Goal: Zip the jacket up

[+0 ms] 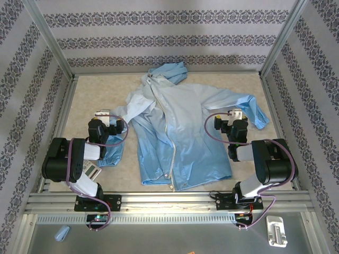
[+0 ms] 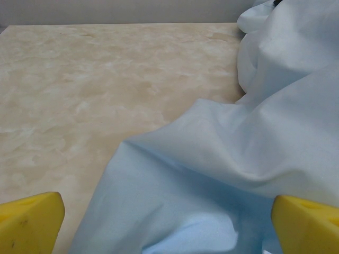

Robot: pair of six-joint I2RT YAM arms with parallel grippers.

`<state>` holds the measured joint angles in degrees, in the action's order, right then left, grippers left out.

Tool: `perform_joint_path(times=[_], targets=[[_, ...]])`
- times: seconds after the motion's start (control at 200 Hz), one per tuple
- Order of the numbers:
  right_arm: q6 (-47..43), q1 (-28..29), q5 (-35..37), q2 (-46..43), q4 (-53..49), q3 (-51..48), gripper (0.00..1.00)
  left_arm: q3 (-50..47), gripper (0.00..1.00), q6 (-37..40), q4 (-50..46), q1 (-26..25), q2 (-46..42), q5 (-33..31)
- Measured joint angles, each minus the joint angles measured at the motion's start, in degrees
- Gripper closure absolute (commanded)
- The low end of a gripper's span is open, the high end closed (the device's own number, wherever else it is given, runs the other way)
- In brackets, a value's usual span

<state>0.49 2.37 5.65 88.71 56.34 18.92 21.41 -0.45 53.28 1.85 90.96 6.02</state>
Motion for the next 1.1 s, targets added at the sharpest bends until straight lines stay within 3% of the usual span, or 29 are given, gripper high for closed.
perform_joint_path(times=[0.909, 1.099], targets=[[0.8, 0.0, 0.9, -0.1, 0.1, 0.0, 0.02, 0.0, 0.0, 0.1, -0.2, 0.0, -0.1, 0.4], [0.4, 0.8, 1.4, -2.8, -1.4, 0.0, 0.02, 1.0, 0.0, 0.2, -6.9, 0.0, -6.4, 1.0]])
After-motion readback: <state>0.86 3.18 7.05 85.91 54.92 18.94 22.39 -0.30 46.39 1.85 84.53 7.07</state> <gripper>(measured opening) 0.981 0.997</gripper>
